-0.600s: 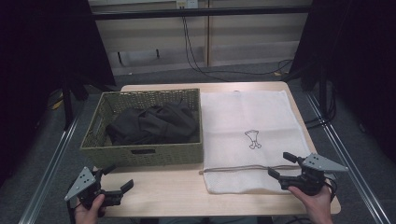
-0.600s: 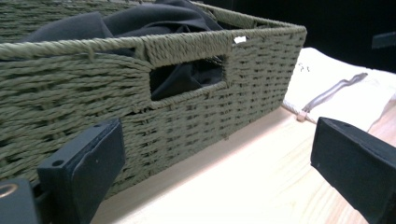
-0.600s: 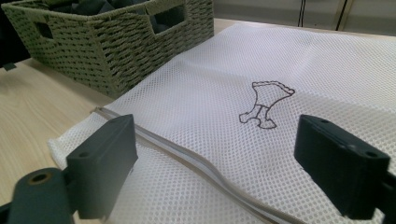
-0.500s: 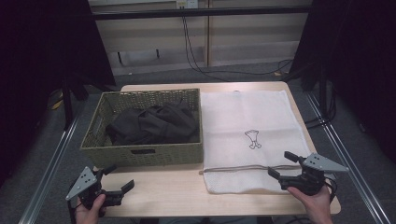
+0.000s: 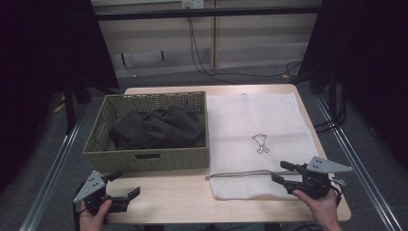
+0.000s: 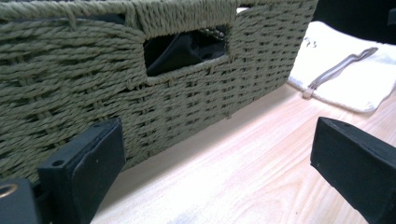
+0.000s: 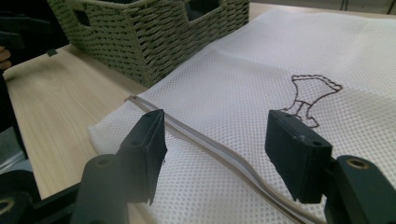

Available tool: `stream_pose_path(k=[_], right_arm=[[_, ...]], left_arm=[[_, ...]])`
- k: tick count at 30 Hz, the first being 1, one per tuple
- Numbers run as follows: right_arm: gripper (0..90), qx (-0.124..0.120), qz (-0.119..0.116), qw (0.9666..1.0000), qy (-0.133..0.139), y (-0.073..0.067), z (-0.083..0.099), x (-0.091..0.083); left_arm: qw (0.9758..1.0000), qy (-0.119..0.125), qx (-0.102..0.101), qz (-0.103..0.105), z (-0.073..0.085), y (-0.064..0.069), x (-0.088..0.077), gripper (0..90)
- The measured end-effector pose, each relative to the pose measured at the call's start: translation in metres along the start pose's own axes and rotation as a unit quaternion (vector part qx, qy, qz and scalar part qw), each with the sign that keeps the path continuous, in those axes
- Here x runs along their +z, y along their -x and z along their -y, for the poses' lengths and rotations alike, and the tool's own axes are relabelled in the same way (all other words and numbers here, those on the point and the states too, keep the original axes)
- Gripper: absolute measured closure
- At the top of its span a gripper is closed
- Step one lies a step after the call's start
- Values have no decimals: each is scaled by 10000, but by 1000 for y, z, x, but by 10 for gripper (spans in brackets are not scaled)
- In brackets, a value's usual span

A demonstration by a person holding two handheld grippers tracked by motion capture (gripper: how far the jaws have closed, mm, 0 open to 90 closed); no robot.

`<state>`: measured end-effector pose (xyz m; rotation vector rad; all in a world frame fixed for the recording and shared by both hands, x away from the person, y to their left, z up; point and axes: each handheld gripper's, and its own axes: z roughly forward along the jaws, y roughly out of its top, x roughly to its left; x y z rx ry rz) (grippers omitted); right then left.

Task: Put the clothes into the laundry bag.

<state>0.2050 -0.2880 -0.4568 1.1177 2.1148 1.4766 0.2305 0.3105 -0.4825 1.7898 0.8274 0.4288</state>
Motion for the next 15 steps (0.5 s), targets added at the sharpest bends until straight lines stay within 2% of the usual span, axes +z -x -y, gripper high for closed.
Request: stream_pose_path(k=[1, 6, 8, 11, 13, 15], right_arm=[[384, -38, -91, 9999, -72, 0, -3, 2], [443, -222, -220, 9986, -429, 5, -16, 11], [462, -225, -295, 9976, -580, 7, -20, 15], [482, -344, -397, 9946, -890, 9, -24, 26], [507, -439, -437, 9912, -1167, 10, -27, 37], [508, -419, -504, 9895, -1286, 13, -29, 46]], left_arm=[[10000, 22, -15, -21, 0, 0, 0, 31], [10000, 36, 23, 21, -1, 0, -1, 31], [10000, 24, 15, 14, -1, 0, -1, 31], [10000, -5, -13, 52, -1, -1, 1, 31], [10000, -39, -19, -10, -1, -1, 2, 31], [10000, -40, -33, 3, -1, 0, 2, 31]])
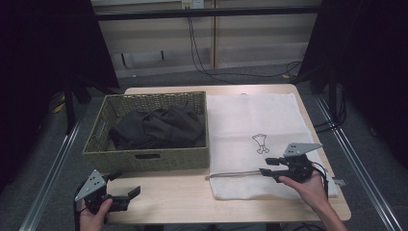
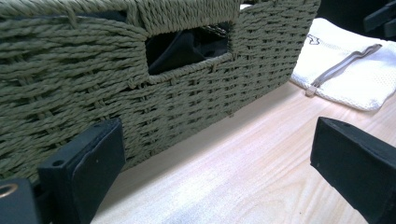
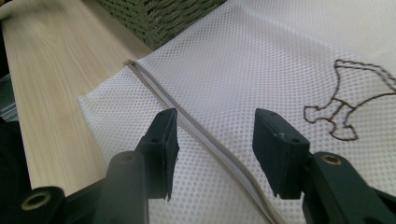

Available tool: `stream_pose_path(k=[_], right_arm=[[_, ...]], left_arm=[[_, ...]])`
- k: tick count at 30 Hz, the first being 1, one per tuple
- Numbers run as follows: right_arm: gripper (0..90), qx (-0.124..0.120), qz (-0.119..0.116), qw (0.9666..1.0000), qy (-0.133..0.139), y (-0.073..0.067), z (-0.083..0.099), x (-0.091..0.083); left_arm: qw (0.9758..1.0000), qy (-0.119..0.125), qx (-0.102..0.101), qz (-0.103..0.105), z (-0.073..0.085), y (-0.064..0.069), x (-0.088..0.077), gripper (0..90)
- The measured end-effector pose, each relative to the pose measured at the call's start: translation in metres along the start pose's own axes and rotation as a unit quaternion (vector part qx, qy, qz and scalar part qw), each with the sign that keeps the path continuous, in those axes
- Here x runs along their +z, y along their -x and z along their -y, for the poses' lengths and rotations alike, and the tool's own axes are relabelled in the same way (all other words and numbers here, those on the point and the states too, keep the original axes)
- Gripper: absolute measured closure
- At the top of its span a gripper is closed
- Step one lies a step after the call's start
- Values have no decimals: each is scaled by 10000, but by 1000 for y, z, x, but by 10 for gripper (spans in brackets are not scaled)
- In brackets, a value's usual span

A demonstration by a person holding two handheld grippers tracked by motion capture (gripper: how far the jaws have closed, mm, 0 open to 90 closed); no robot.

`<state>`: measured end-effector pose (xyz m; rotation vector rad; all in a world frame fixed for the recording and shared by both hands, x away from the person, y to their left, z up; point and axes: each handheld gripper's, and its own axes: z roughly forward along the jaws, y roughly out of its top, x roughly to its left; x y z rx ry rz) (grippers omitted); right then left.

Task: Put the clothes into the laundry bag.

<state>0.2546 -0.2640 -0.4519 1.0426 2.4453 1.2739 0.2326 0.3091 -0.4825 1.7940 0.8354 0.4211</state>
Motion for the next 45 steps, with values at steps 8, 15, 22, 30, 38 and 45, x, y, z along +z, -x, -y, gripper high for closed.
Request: stream_pose_path(k=[8, 15, 22, 30, 38, 45], right_arm=[[557, -97, -207, 9964, -817, 15, -17, 24], [404, -192, -146, 9942, -1044, 20, -11, 51], [274, -440, -14, 9920, -1180, 16, 1, 62], [279, -698, 84, 9912, -1118, 13, 6, 64], [354, -630, 133, 9911, -1162, 16, 5, 62], [446, -410, 92, 9929, -1112, 21, 3, 61]], left_arm=[[9999, -66, -66, 104, 1, 2, 4, 31], [9999, -46, -60, 103, 0, 2, 3, 31], [9999, -68, -72, 133, 0, 1, 3, 31], [9998, -64, -94, 179, 0, 0, 2, 31], [9997, -78, -121, 176, 0, -1, 1, 31], [9996, -98, -152, 224, 0, -1, 2, 31]])
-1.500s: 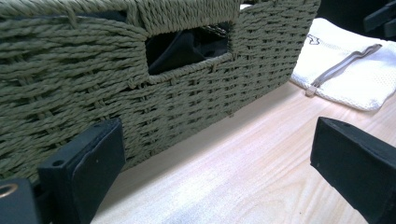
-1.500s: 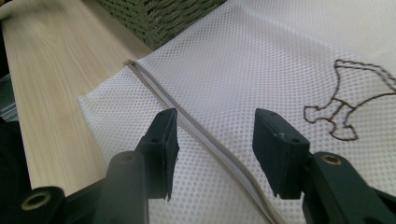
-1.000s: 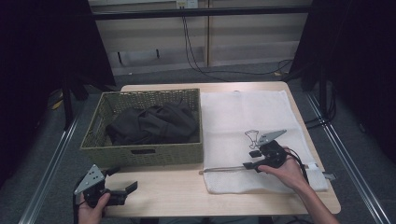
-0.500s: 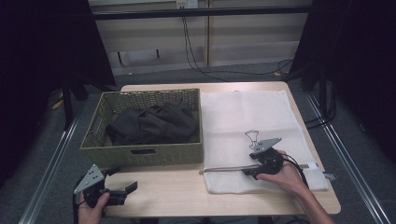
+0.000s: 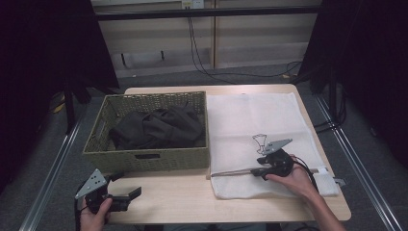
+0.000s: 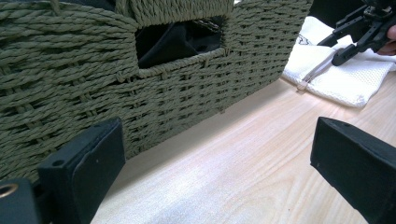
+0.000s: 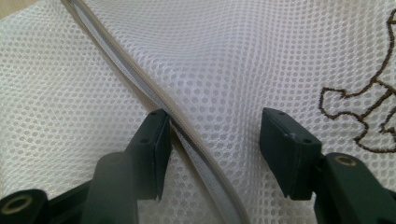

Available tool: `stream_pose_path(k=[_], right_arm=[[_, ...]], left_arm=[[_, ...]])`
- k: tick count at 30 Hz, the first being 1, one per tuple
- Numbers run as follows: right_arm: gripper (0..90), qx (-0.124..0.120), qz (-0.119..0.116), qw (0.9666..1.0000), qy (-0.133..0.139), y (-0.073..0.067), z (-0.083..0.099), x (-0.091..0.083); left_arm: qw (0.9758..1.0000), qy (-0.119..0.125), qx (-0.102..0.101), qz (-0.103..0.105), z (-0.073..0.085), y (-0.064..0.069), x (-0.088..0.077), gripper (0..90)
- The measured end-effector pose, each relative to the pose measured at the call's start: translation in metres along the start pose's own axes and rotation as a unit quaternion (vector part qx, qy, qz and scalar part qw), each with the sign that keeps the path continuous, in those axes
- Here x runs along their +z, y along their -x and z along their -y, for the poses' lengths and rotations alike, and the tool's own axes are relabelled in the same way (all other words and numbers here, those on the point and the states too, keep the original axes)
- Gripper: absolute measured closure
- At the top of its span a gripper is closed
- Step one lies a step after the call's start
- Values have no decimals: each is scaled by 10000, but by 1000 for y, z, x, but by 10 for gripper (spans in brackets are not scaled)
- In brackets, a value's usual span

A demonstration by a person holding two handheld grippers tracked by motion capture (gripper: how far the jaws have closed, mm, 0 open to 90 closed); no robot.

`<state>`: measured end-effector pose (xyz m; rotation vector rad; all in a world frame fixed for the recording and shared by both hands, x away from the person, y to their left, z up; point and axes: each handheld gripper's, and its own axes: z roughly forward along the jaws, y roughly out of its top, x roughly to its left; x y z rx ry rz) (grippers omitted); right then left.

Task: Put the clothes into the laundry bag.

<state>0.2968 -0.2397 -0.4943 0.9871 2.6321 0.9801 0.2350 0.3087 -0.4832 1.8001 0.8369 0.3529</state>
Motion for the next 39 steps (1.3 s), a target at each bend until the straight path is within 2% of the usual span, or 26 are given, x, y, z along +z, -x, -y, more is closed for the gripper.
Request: stream_pose_path(k=[4, 6, 7, 8, 9, 10, 12, 23, 24, 31, 32, 35, 39], right_arm=[[516, 128, 23, 9999, -17, 2, -1, -1], [546, 218, -51, 9997, 33, 4, -1, -1], [578, 221, -45, 9997, 28, 5, -1, -1], [648, 324, -94, 9994, 80, 6, -1, -2], [648, 324, -94, 9994, 80, 6, -1, -2], [718, 360, -73, 9992, 158, 9, 0, -2], [752, 375, -33, 9992, 141, 8, -1, -2], [832, 369, 90, 9985, 388, 8, -4, -12], [836, 414, 41, 9980, 483, 9, -4, -14], [856, 493, 98, 9958, 769, 10, -6, -25], [860, 528, 89, 9946, 895, 11, -7, -29], [864, 561, 89, 9934, 993, 12, -8, -34], [870, 578, 140, 9921, 1104, 11, -10, -40]], left_arm=[[10000, -1, -12, 6, 0, 0, 0, 31], [10000, -1, -20, 8, 0, 0, 0, 31], [10000, -8, -18, 16, 0, 0, 0, 31], [10000, -7, -25, 31, 0, 0, 0, 31], [10000, -7, -25, 31, 0, 0, 0, 31], [10000, 3, -23, 20, 0, 0, -1, 31], [10000, 9, -26, 56, 0, -1, -1, 31], [10000, -22, 3, 9, 0, 0, -1, 32], [10000, -23, 2, 14, 0, 0, -1, 32], [10000, -33, 11, 11, 0, 0, -1, 32], [10000, -53, 36, 0, 0, -1, -1, 32], [10000, -36, -11, 4, 0, 0, -1, 33], [9999, -31, 101, -34, -2, 1, -1, 41]])
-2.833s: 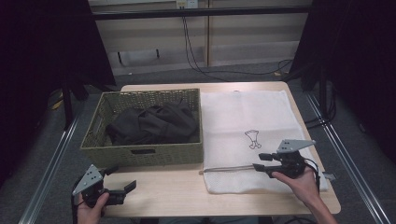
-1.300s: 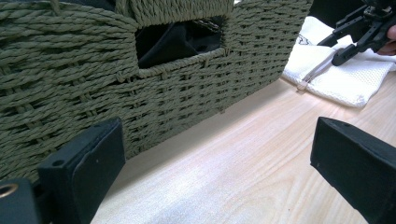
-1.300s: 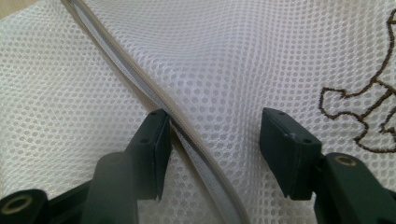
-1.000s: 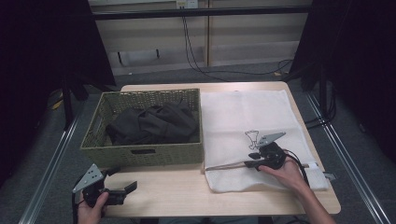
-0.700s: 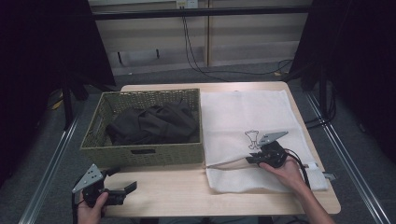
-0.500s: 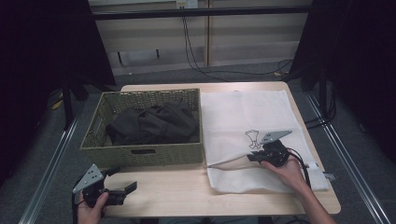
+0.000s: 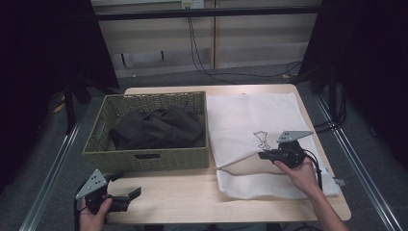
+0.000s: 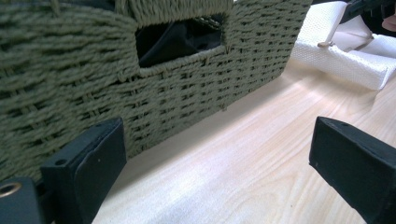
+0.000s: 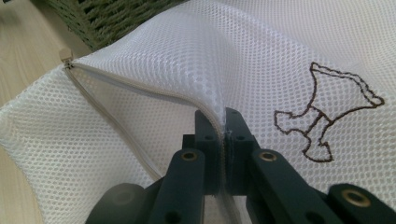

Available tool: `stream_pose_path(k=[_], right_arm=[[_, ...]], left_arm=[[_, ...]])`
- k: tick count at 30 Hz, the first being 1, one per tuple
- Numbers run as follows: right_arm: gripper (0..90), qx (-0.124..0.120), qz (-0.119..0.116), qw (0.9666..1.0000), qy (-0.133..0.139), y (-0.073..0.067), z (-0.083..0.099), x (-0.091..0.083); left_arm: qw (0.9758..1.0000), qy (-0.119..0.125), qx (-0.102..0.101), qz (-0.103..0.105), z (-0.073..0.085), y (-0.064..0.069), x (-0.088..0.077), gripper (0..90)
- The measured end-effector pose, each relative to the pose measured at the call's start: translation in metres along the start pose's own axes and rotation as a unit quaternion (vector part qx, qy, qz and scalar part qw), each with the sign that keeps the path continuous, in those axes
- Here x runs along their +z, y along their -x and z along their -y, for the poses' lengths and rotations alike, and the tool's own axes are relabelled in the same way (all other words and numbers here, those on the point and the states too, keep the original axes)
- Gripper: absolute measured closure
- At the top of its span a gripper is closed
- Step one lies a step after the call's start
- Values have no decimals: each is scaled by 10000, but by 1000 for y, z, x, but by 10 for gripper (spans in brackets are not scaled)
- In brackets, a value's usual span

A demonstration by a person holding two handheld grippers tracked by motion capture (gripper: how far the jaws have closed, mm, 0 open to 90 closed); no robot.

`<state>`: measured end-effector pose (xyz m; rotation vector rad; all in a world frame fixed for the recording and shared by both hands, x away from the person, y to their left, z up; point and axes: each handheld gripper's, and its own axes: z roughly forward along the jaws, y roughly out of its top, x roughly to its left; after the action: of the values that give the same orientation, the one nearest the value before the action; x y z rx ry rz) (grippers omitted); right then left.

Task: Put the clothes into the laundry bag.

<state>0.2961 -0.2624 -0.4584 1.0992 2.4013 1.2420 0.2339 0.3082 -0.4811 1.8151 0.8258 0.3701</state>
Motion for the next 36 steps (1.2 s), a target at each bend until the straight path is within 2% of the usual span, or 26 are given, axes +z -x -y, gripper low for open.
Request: stream_pose_path(k=[6, 10, 16, 17, 18, 20, 21, 27, 28, 29, 34, 36], right_arm=[[873, 9, 54, 9998, 182, 0, -8, -8], [874, -3, 93, 9993, 351, 1, -17, -17], [874, -76, 151, 9982, 584, 3, -32, -27], [874, -61, 168, 9979, 620, 3, -34, -28], [874, -84, 167, 9978, 633, 3, -36, -28], [874, -97, 169, 9975, 674, 3, -39, -30], [874, -95, 195, 9974, 694, 3, -41, -30], [873, -127, 220, 9963, 822, 6, -51, -34], [872, -125, 220, 9959, 863, 6, -53, -35], [872, -129, 232, 9956, 896, 7, -54, -37], [872, -48, 219, 9930, 1158, 13, -62, -45], [871, -32, 231, 9925, 1201, 14, -64, -47]], left_arm=[[10000, 11, -1, 17, 0, -1, 0, 42], [10000, 3, -28, -40, 0, -2, -1, 42], [10000, 11, -18, -16, 0, -2, 0, 42], [10000, 39, -74, -25, 1, -1, 0, 42], [10000, -29, -10, -51, 0, -2, 0, 42], [9999, 32, -89, -42, 1, -1, 0, 42], [10000, 8, -22, -1, 0, -2, 0, 42], [10000, 34, 47, -22, -1, 0, 0, 42], [9999, 5, 84, -115, -1, 1, -1, 42], [9999, 17, 101, -107, -1, 1, 0, 42], [9998, 87, -51, -195, -1, 0, -1, 48], [9996, 97, -11, -253, -2, -1, -2, 49]])
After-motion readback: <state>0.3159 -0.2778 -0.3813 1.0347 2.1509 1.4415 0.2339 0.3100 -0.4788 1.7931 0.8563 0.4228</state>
